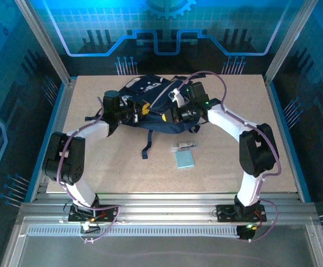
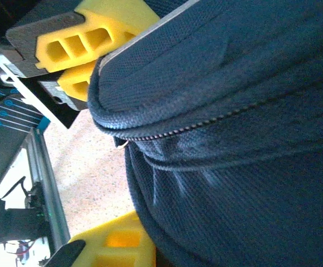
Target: Pack books, pencil case, and school supplies into a backpack
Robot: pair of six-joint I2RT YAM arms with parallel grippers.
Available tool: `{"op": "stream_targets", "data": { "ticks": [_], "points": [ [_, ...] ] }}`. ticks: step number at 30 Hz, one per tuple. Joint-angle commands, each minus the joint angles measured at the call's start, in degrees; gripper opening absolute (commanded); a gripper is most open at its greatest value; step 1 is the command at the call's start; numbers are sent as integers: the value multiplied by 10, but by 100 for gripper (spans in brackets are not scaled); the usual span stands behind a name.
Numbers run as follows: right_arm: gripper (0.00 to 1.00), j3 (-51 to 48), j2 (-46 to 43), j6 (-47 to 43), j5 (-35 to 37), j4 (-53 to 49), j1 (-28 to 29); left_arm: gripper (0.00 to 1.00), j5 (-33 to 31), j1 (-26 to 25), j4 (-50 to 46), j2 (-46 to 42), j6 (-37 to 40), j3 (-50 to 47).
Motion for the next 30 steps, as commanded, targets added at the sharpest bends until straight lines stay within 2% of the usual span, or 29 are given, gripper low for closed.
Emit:
{"op": "stream_targets", "data": {
  "ticks": [1,3,5,8,11,13,17,21,30],
  "points": [
    [16,31,19,28,-42,-1,4,0,-37,26,54,-12,19,1],
    [22,42,36,40,-49,13,11,0,-35,17,64,-15,11,-2],
    [22,49,51,51,-49,28,18,0,-32,8,73,-17,2,-4],
    [6,52,63,56,-47,39,23,0,-30,2,75,-22,-1,-3],
    [0,49,68,56,-41,41,25,0,-30,2,70,-28,1,0],
    [6,46,67,53,-22,36,24,0,-31,2,67,-30,2,4],
    [34,47,66,50,6,28,28,0,-32,0,64,-36,2,7],
    [44,57,57,39,68,1,49,0,-36,-4,50,-47,13,10],
    [48,131,82,44,322,-130,116,0,-48,-10,49,-57,10,2]
  ]
}}
